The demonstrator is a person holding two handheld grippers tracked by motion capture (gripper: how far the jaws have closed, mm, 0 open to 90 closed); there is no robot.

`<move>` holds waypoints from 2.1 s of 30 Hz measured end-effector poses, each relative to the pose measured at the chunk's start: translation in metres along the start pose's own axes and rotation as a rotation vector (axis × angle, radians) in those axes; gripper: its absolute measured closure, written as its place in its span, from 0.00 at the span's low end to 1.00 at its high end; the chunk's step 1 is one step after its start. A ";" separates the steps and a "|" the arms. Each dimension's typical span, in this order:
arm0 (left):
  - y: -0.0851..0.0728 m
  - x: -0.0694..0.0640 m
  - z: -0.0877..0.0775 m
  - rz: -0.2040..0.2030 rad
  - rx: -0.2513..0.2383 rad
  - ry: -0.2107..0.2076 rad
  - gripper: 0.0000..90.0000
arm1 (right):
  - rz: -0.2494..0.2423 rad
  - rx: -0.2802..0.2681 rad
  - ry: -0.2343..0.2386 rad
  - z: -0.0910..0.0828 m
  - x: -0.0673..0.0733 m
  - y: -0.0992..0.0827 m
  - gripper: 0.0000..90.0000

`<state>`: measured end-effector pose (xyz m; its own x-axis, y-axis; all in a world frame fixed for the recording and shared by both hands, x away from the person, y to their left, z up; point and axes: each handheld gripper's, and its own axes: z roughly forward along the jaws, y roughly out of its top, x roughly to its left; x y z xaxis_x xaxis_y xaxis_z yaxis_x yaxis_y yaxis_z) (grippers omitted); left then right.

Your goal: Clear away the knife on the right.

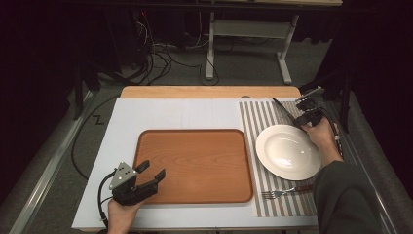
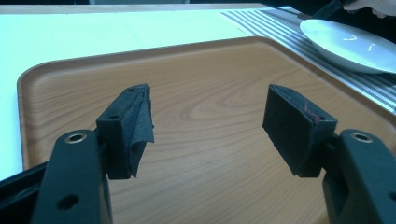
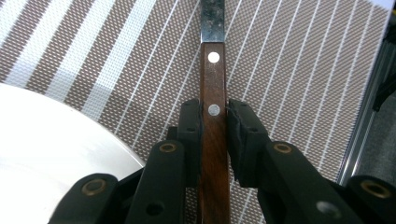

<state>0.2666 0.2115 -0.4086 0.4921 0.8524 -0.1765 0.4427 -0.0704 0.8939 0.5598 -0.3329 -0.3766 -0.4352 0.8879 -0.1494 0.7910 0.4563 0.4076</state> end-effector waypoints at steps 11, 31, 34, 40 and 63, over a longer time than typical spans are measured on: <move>0.001 0.000 -0.002 -0.002 -0.009 -0.002 0.37 | 0.025 -0.029 0.001 -0.023 -0.006 -0.009 0.86; 0.001 -0.001 -0.005 0.004 -0.016 -0.014 0.37 | 0.031 -0.118 0.075 -0.071 0.012 -0.031 0.86; 0.001 -0.002 -0.004 0.007 -0.013 -0.015 0.37 | 0.023 -0.120 0.072 -0.077 0.019 -0.037 0.86; 0.001 -0.001 -0.005 0.000 -0.016 -0.009 0.37 | 0.001 -0.127 0.089 -0.083 0.031 -0.050 0.86; 0.000 -0.005 -0.004 0.058 0.002 0.018 0.37 | -0.058 -0.181 0.178 -0.103 0.077 -0.073 0.86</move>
<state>0.2609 0.2093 -0.4056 0.5030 0.8563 -0.1173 0.4153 -0.1204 0.9017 0.4244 -0.3038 -0.3255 -0.5591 0.8288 -0.0224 0.6799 0.4737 0.5598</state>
